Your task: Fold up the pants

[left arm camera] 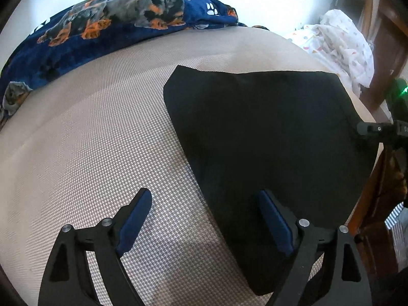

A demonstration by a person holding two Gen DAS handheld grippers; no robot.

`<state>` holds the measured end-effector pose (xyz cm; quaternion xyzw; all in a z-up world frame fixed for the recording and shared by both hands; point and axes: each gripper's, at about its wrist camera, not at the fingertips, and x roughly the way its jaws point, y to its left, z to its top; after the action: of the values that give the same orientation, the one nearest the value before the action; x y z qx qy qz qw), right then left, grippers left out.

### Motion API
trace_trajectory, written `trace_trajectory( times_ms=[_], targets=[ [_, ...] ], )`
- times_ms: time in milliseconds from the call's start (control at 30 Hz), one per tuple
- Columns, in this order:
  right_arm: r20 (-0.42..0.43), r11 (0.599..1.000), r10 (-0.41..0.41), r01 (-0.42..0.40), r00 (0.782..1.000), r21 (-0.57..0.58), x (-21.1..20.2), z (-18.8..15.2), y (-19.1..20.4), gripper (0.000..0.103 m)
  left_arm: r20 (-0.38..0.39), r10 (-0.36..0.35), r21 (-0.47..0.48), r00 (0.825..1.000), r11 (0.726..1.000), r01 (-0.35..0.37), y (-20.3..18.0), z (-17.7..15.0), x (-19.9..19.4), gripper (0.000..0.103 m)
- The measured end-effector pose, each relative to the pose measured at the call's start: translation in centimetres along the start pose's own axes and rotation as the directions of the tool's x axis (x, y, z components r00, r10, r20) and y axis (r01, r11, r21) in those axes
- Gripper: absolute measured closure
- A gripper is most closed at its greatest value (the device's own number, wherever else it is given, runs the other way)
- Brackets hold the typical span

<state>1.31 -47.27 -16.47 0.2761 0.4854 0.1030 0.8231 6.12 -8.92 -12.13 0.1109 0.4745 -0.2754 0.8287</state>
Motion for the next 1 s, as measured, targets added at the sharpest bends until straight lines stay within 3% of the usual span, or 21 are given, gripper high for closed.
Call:
trace_trajectory(
  times_ms=[267,467,567,667,833,900,933,967,1000],
  targets=[
    [-0.017,0.998,0.001,-0.002,1.0,-0.069,0.3,-0.1,0.5,0.011,0.001,0.011,0.009,1.0,1.0,-0.011,-0.2,0.0,0.0,0.016],
    [0.009,0.983,0.174,-0.174,0.985,0.061,-0.6,-0.1,-2.1,0.005,-0.01,-0.004,-0.002,1.0,1.0,0.004,-0.1,-0.1,0.1,0.015],
    [-0.003,0.964,0.243,-0.241,0.97,0.115,-0.6,0.0,-3.0,0.005,-0.038,-0.11,-0.023,0.993,0.994,0.109,0.3,-0.2,0.3,0.015],
    [-0.031,0.944,0.301,-0.293,0.953,0.152,-0.5,0.3,-3.6,0.004,-0.079,-0.274,-0.09,0.958,0.96,0.267,1.0,-0.4,0.9,0.015],
    [-0.116,0.922,0.362,-0.337,0.925,0.191,0.3,1.0,-3.6,0.004,-0.07,-0.381,-0.154,0.922,0.917,0.368,1.9,-0.3,0.9,0.015],
    [-0.154,0.919,0.375,-0.346,0.914,0.188,0.6,1.2,-3.4,0.004,-0.072,-0.469,-0.184,0.88,0.874,0.451,2.1,-0.3,1.0,0.015],
    [-0.161,0.914,0.389,-0.357,0.907,0.192,0.6,1.2,-3.5,0.004,-0.071,-0.532,-0.212,0.844,0.835,0.508,2.3,-0.4,1.2,0.015],
    [-0.165,0.901,0.416,-0.381,0.894,0.206,0.7,1.2,-3.5,0.005,-0.066,-0.569,-0.235,0.819,0.807,0.542,2.4,-0.4,1.4,0.015],
    [-0.17,0.893,0.433,-0.396,0.885,0.215,0.8,1.3,-3.6,0.005,-0.062,-0.585,-0.249,0.809,0.794,0.555,2.5,-0.5,1.5,0.015]
  ],
)
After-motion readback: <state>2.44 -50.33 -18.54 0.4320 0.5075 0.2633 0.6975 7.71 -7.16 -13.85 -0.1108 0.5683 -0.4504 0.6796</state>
